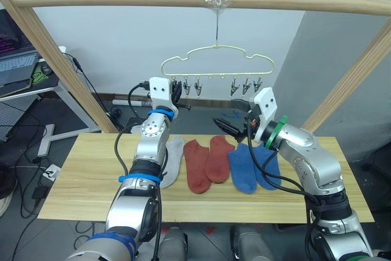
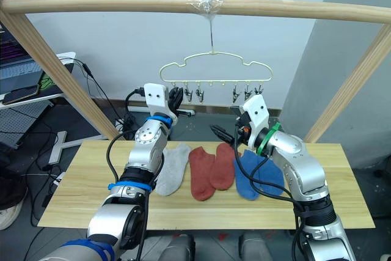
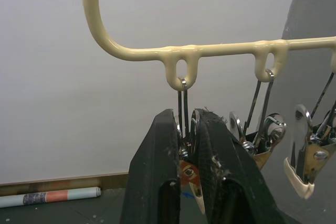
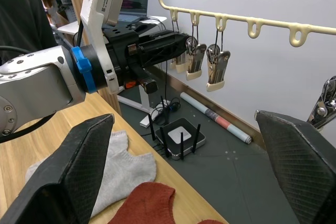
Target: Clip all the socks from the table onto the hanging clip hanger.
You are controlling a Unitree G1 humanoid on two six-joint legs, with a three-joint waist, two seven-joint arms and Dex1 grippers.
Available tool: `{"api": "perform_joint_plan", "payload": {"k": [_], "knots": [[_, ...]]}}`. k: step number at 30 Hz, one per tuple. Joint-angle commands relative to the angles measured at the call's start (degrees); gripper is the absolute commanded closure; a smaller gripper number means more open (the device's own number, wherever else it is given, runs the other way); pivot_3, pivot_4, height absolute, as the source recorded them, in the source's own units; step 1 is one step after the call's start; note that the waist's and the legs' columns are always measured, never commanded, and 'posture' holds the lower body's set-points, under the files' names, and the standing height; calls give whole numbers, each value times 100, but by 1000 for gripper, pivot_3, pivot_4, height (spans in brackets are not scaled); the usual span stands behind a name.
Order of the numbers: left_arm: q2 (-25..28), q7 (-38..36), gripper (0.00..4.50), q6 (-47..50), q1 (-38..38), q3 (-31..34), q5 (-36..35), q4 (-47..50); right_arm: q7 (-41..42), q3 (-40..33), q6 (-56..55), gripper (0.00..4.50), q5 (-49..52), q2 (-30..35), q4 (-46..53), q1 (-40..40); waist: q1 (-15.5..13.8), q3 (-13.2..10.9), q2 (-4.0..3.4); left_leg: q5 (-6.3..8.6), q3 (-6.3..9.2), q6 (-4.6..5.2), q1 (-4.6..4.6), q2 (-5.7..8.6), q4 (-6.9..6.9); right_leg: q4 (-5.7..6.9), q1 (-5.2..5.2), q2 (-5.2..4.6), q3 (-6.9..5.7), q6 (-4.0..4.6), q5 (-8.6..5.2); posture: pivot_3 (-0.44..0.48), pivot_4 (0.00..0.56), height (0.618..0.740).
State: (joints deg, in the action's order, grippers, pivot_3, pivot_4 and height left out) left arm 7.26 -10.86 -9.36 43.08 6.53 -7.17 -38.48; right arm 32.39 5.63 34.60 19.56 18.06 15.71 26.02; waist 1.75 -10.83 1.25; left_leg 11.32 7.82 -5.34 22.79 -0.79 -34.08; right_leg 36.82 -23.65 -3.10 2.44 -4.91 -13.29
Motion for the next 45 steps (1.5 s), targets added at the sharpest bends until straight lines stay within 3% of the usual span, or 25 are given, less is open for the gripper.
{"api": "perform_joint_plan", "payload": {"k": [1,7,15,19,31,37,40,45], "knots": [[44,-60,4338,-146,71,-9,12,302,18,-54,-32,0,74,52,287,13,2,-1,0,0,0,0,0,0,0,0,0,0,0,0,0,12,186,740],[302,-362,4338,52,-29,-142,115,413,27,170,-125,0,-212,263,130,-460,3,-3,1,0,0,0,2,0,2,-1,-1,0,0,1,-1,20,185,740],[729,-761,4338,426,-342,6,-93,973,-1020,-290,-761,0,-1125,360,-1439,-1470,-13,-8,0,0,-3,0,5,0,2,2,-7,-1,3,1,-1,47,183,740],[715,-751,4338,501,-397,18,-74,1067,-1066,-339,-855,0,-1223,285,-1878,-1410,14,-10,-3,-1,-4,1,-3,-1,1,6,-7,1,4,0,0,49,177,740],[537,-752,4338,694,-495,-52,-97,1378,-1571,-494,-1760,0,-1626,-102,-4792,-379,-4,-10,-3,-1,-4,1,3,2,4,1,-4,0,5,0,0,63,170,740],[504,-737,4338,752,-587,-50,-102,1521,-1651,-705,-1855,0,-1559,-163,-5422,-233,-3,-10,-3,-1,-1,1,-12,2,2,5,9,0,4,0,0,68,171,740],[498,-736,4338,790,-649,-30,-126,1603,-1597,-1028,-1611,561,-1191,-346,-5292,-346,-3,-10,-3,-1,-2,1,-15,2,1,4,14,0,5,-1,1,69,173,740],[479,-742,4338,801,-627,-33,-139,1594,-1436,-1169,-1366,2335,-1022,-425,-4973,-553,-3,-10,-3,-1,-1,1,-17,2,1,4,15,0,5,-1,1,69,173,740]]}}
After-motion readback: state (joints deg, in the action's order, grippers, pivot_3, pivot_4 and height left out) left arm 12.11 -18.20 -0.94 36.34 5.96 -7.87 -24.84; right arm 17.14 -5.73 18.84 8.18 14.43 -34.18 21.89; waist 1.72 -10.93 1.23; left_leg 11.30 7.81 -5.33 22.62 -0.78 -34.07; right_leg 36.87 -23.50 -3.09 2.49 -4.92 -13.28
